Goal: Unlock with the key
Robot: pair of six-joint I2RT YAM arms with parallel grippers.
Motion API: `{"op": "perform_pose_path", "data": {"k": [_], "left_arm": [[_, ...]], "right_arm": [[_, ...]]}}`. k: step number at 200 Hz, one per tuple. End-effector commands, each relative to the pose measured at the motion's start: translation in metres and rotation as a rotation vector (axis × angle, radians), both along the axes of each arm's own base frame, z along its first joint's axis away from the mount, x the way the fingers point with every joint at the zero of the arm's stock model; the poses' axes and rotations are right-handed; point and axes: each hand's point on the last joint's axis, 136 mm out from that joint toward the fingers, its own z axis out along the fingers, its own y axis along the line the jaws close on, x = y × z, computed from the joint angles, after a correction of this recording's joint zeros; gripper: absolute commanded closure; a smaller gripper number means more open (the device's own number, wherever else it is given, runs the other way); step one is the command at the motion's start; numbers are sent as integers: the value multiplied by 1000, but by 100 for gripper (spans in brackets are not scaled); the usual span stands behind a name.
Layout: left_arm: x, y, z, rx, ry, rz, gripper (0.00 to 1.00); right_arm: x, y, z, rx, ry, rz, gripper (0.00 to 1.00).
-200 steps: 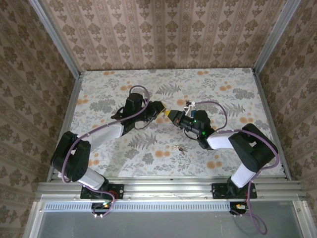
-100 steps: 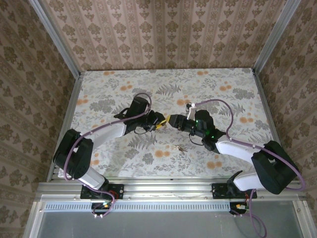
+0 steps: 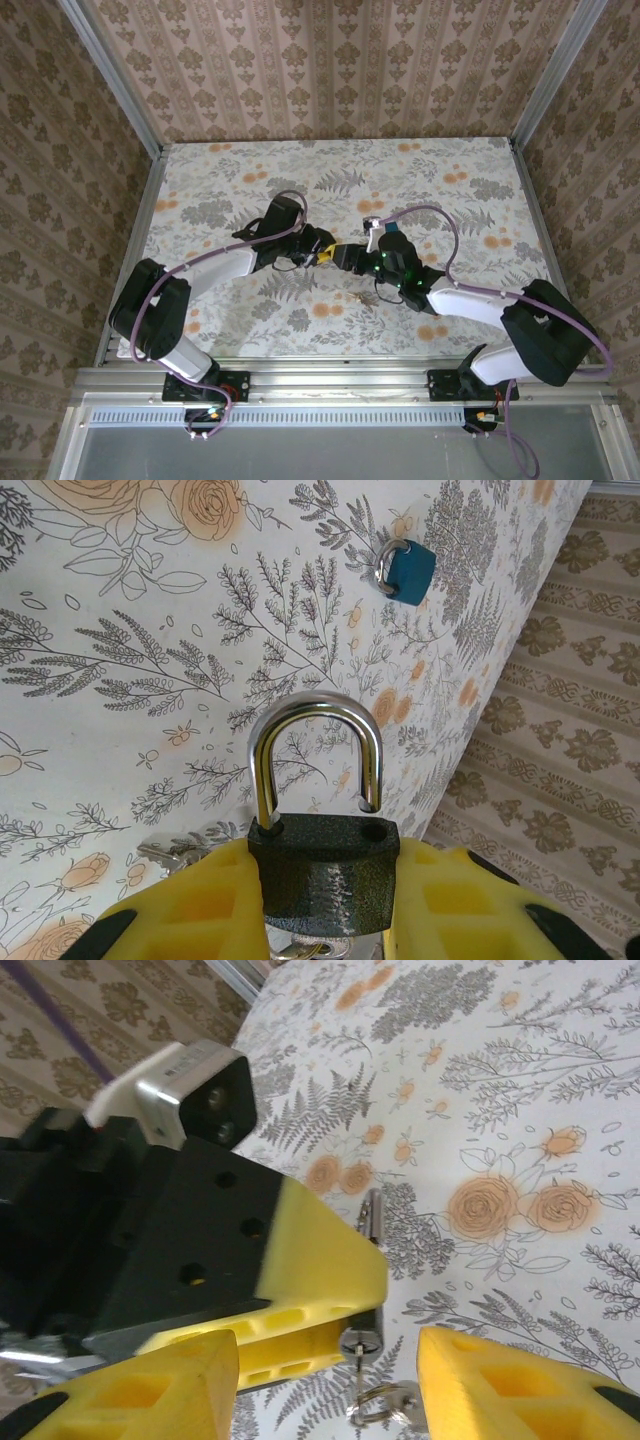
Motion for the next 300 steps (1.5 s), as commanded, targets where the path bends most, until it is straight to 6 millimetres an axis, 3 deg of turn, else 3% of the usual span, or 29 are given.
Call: {"op": "perform_pose_path", "data": {"k": [1,84,109,147,182,208,233,275,279,300], "left_arm": [[1,-12,31,-76,-45,-21,92],[0,-29,43,-139,-50,-53,92],[0,-33,46,-161,-46,-57,92],[0,-33,48,-171,-52,-57,87],[1,-30,47,-171,-62,-50,73],[4,-20,43,-149,-72,-34,52],[6,-7,39,-117,-87,-13,44],[7,24,38,-21,-154,-6,39],[7,28,39,-11,-163,-6,39],[6,46,40,59,-210,-26,40]], "right_arm": [[8,-1,-5,-24,-30,-36,50],[19,5,-2,-16,-56,-53,56],[23,2,1,-10,-78,-77,64],[25,-1,3,-19,-100,-96,87],[23,-5,2,-30,-110,-100,99],[21,-8,2,-37,-112,-95,100],[16,-9,5,-30,-119,-66,100],[6,-9,9,-11,-116,15,100],[4,-10,21,9,-139,27,100],[-3,-6,29,26,-154,100,100]]}}
